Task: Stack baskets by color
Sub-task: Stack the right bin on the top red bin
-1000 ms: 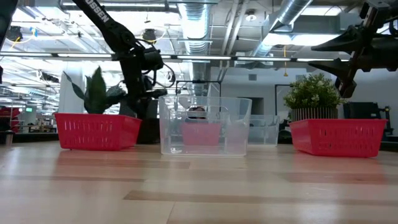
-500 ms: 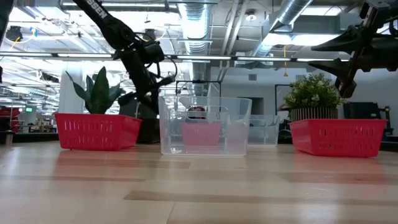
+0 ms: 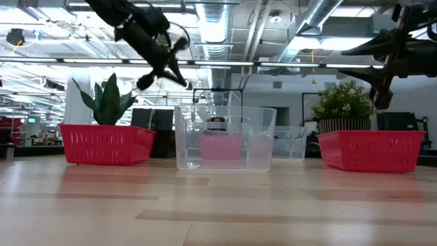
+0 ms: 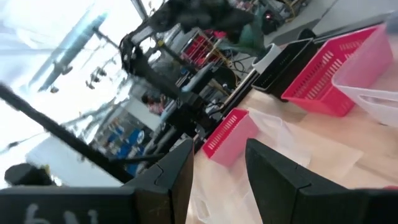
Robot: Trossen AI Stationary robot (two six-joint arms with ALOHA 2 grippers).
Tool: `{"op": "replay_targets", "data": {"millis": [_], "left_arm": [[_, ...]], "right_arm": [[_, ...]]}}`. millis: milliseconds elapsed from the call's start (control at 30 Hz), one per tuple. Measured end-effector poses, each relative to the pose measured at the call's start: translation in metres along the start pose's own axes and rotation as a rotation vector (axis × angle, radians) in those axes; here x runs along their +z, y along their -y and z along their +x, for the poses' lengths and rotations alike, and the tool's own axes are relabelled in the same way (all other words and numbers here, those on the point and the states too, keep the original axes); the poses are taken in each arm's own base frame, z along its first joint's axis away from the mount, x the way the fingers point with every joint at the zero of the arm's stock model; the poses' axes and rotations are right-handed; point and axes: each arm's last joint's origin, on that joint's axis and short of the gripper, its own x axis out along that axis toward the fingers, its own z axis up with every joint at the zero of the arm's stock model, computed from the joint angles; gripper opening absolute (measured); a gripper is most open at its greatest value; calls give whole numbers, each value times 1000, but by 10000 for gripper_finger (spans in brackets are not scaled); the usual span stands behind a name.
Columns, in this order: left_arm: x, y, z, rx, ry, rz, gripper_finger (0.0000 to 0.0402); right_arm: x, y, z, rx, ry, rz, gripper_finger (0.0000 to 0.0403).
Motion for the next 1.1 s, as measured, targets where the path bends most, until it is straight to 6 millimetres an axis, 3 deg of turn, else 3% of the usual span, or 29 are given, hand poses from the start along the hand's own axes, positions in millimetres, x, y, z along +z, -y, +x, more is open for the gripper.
{"op": "replay_targets", "data": {"millis": [300, 533, 800, 1000, 1100], "left_arm": [[-1, 34, -42, -267, 75, 91, 0], [-3, 55, -60, -419, 167, 165, 0], [-5, 67, -64, -492, 212, 194, 6], [-5, 67, -64, -489, 213, 190, 54], [-5, 67, -64, -499, 199, 196, 85]], "right_arm": [[6, -2, 0, -18, 110, 88, 169], [20, -15, -4, -35, 185, 102, 167], [32, -35, 2, -174, -11, 91, 126], [49, -68, 19, -228, -188, 112, 97], [53, -77, 26, -381, -320, 158, 92]]}}
